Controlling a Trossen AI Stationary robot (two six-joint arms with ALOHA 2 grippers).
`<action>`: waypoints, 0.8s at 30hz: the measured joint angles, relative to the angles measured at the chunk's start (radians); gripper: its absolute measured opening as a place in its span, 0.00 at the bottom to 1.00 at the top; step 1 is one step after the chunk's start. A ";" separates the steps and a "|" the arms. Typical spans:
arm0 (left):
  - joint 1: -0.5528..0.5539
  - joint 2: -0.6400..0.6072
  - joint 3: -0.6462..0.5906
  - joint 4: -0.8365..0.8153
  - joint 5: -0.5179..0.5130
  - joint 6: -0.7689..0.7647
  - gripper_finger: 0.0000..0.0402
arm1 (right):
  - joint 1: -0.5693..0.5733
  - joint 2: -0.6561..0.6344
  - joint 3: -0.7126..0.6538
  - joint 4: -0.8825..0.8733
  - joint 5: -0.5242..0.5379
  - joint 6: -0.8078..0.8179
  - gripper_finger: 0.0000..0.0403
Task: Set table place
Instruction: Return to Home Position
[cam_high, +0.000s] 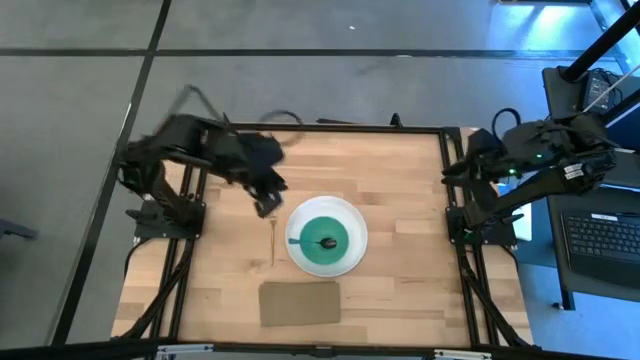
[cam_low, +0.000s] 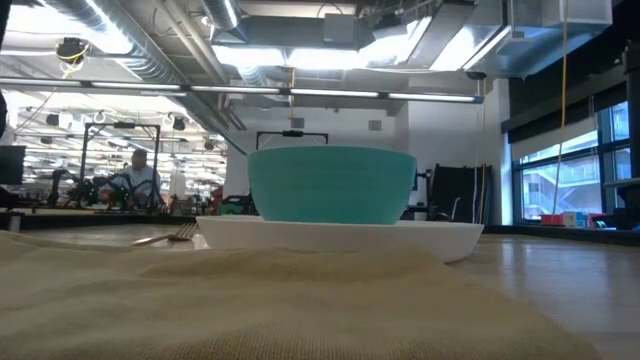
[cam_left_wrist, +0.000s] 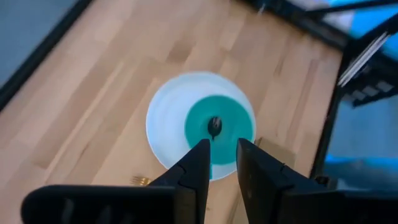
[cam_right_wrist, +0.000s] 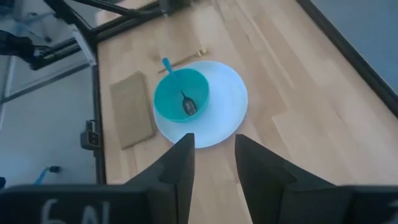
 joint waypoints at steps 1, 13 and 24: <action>0.000 -0.028 0.000 0.000 -0.006 -0.006 0.18 | 0.004 -0.024 -0.027 0.018 -0.001 -0.002 0.29; -0.015 -0.384 0.000 0.093 -0.103 -0.037 0.14 | 0.018 -0.446 -0.621 0.495 -0.114 0.075 0.29; -0.015 -0.548 0.000 0.231 -0.069 0.149 0.11 | 0.018 -0.673 -1.095 0.976 -0.196 0.152 0.29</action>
